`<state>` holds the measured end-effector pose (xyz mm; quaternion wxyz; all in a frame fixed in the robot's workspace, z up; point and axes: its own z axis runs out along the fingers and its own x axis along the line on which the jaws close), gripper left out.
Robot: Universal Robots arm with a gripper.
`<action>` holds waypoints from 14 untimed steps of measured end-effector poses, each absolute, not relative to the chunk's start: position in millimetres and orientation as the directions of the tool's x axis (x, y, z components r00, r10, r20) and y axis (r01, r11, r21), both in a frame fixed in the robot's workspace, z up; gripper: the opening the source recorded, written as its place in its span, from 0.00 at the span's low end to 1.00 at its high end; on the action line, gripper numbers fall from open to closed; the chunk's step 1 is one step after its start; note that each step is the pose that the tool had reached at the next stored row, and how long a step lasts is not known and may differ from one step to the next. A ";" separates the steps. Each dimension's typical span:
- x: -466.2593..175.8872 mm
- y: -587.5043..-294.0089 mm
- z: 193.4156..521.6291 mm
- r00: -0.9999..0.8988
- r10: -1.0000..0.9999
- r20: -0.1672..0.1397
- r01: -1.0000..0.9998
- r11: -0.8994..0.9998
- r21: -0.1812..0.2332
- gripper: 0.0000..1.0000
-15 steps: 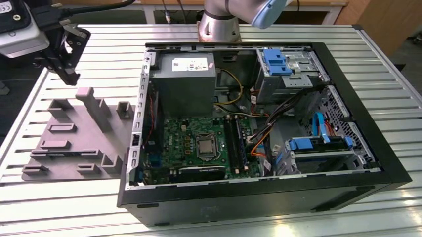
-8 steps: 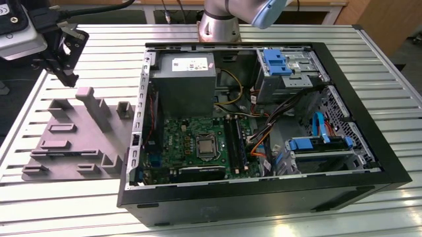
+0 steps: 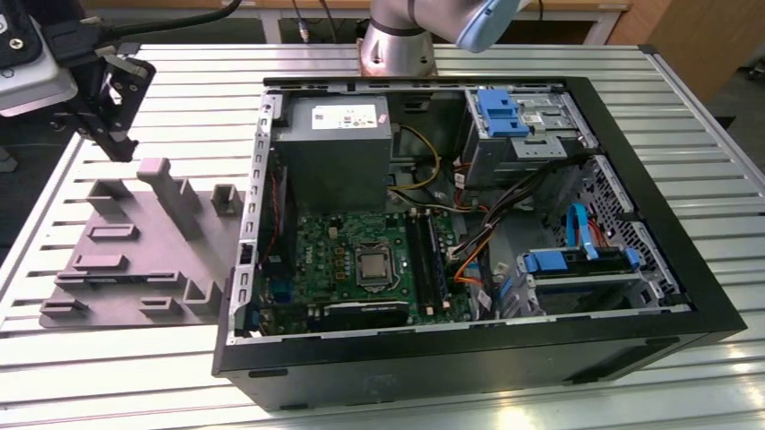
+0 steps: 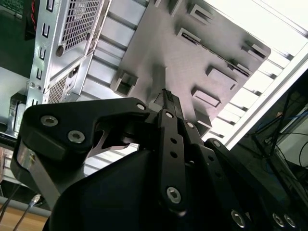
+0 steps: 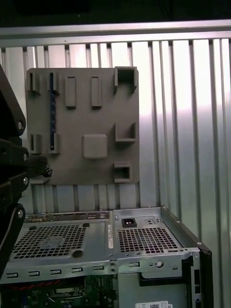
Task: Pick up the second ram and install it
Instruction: 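Reach for the second ram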
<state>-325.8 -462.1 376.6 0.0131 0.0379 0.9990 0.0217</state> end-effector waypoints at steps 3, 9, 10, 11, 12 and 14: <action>-327.5 -463.7 375.6 -0.997 0.076 -0.024 0.075 0.996 0.044 0.11; -330.7 -466.5 374.0 -0.997 0.076 -0.025 0.075 0.996 0.044 0.11; -331.3 -466.9 373.8 -0.997 0.076 -0.025 0.075 0.996 0.044 0.11; -331.8 -467.3 373.5 -0.997 0.076 -0.025 0.075 0.996 0.044 0.11; -332.3 -467.7 373.2 -0.997 0.076 -0.024 0.075 0.996 0.044 0.11; -333.3 -468.4 372.7 -0.997 0.076 -0.025 0.075 0.996 0.044 0.11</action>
